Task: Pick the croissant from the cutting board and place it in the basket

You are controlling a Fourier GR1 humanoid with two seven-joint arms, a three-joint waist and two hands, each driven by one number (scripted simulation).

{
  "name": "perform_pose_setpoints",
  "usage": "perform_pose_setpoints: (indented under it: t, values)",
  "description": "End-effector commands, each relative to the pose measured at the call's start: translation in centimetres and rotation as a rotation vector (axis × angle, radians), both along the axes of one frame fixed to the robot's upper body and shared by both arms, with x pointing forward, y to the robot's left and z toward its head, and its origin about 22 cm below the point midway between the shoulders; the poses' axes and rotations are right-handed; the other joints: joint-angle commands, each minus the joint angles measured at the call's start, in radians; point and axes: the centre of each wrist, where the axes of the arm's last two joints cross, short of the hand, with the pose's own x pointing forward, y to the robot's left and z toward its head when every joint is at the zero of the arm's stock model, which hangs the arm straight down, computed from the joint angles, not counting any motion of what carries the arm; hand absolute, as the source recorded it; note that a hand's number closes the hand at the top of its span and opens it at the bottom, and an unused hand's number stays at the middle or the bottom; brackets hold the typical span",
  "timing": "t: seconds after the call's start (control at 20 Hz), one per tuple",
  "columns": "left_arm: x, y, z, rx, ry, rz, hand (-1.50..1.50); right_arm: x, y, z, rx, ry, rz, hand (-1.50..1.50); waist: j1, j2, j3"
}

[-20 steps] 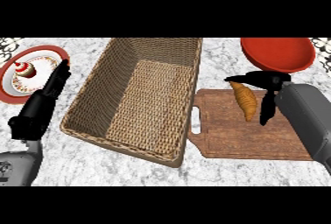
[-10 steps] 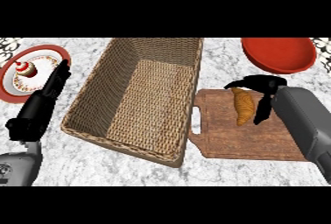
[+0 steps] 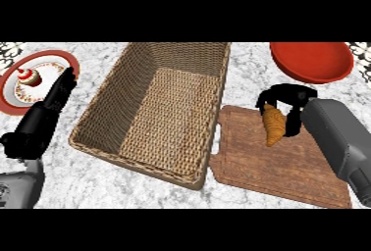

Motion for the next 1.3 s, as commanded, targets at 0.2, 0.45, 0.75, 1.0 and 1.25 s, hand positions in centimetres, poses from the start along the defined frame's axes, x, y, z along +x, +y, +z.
perform_pose_setpoints:
  t: [0.2,0.45,0.75,1.0,1.25]
  values:
    - [0.4,-0.5,-0.2,0.003,0.004,-0.003,0.0,0.2,2.1,-0.9,0.027,-0.108,0.026,1.5,0.001,0.006,0.005]
    - [-0.2,1.1,-0.4,0.002,0.021,0.046,0.0,-1.3,-2.6,-1.1,-0.19,-0.3,-0.356,1.5,-0.048,-0.015,0.003]
    - [-1.0,1.5,-0.4,0.002,0.038,0.079,0.0,-1.2,-4.5,3.0,-0.284,-0.557,-0.622,1.5,-0.087,-0.036,0.001]
    - [-1.2,1.7,-2.0,-0.002,0.044,0.1,0.0,0.0,-0.5,9.1,0.135,-0.805,-0.695,1.5,-0.105,-0.037,0.002]
    - [-1.3,1.8,-1.1,0.006,0.023,0.082,0.0,-0.5,4.6,15.6,0.514,-0.847,-0.643,1.5,-0.089,-0.04,0.003]
